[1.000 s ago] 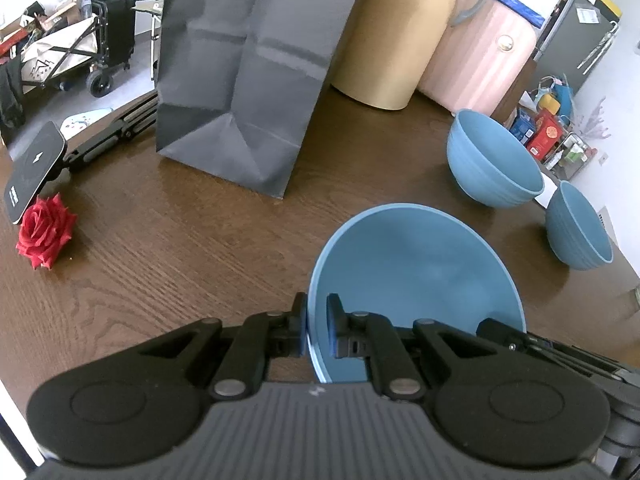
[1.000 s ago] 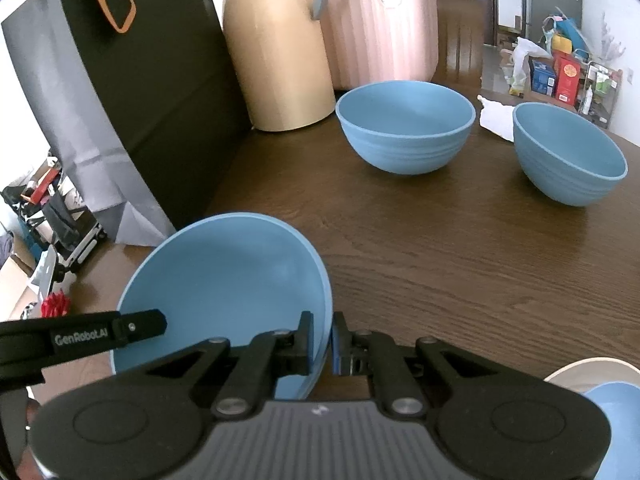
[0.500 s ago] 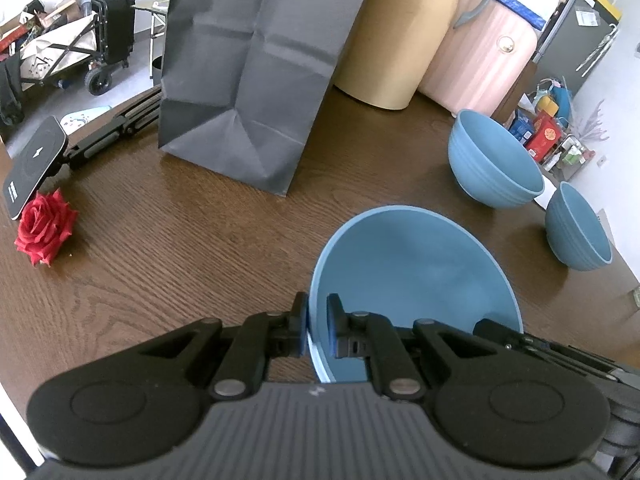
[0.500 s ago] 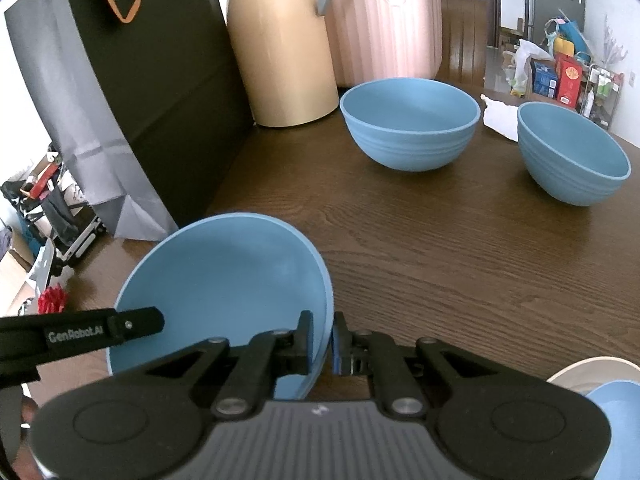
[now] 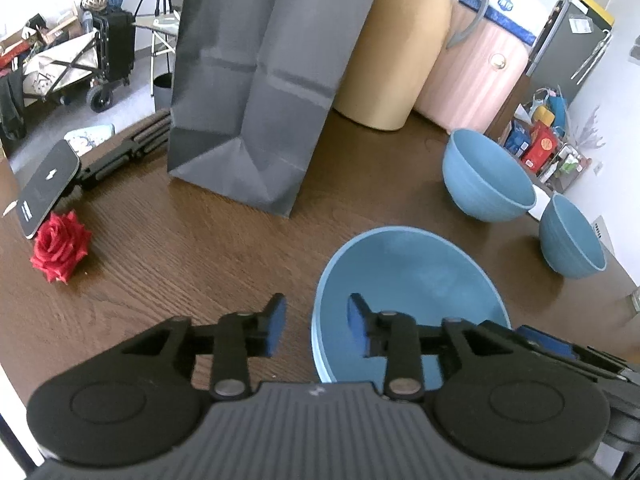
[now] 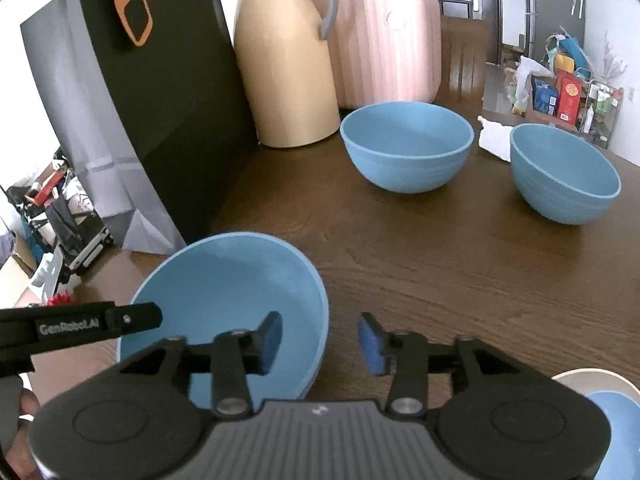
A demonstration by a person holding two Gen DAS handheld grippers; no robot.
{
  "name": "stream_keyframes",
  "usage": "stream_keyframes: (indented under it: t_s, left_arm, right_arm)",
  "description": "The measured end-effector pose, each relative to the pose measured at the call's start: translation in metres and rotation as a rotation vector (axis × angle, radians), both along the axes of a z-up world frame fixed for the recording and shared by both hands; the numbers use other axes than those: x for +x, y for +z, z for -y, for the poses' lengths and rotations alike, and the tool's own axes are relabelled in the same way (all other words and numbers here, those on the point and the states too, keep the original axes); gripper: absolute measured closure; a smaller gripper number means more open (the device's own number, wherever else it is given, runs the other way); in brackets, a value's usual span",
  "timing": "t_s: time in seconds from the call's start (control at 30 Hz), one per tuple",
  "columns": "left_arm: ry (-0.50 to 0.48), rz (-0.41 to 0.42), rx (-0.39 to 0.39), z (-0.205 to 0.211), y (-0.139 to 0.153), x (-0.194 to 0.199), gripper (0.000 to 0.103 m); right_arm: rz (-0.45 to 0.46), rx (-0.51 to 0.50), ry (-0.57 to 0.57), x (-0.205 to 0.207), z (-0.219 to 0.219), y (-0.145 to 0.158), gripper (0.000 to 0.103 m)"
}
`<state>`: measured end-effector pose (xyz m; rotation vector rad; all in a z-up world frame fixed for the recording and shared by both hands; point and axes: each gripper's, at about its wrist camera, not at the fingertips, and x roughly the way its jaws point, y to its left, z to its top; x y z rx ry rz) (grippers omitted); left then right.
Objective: Organize plates and bowls
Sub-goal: 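Open both grippers to release the bowl rim, then move both grippers toward the next light-blue bowl beside the thermos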
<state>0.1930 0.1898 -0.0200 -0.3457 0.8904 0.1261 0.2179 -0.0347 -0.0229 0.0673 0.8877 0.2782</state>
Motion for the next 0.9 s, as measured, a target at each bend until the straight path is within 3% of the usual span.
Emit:
stream_keyframes:
  t_s: [0.07, 0.13, 0.2, 0.3, 0.43, 0.9]
  left_arm:
    - [-0.003, 0.013, 0.005, 0.001, 0.005, -0.003, 0.055]
    - [0.0, 0.029, 0.017, 0.002, 0.009, -0.006, 0.046]
    - [-0.002, 0.045, 0.031, 0.005, 0.014, -0.008, 0.039]
    - [0.001, 0.066, 0.043, 0.008, 0.02, -0.012, 0.02]
    - [0.01, 0.095, 0.051, 0.013, 0.03, -0.017, 0.001]
    - [-0.034, 0.131, 0.079, 0.047, 0.055, -0.02, 0.0]
  right_arm:
    - [0.01, 0.01, -0.007, -0.002, 0.005, 0.003, 0.038]
    - [0.019, 0.021, -0.015, -0.003, 0.009, 0.007, 0.016]
    - [0.033, 0.031, -0.023, -0.006, 0.015, 0.011, 0.011]
    - [0.041, 0.036, -0.044, -0.008, 0.024, 0.015, 0.002]
    - [0.052, 0.033, -0.06, -0.013, 0.035, 0.022, 0.0]
    - [0.075, 0.029, -0.09, -0.02, 0.065, 0.038, 0.0]
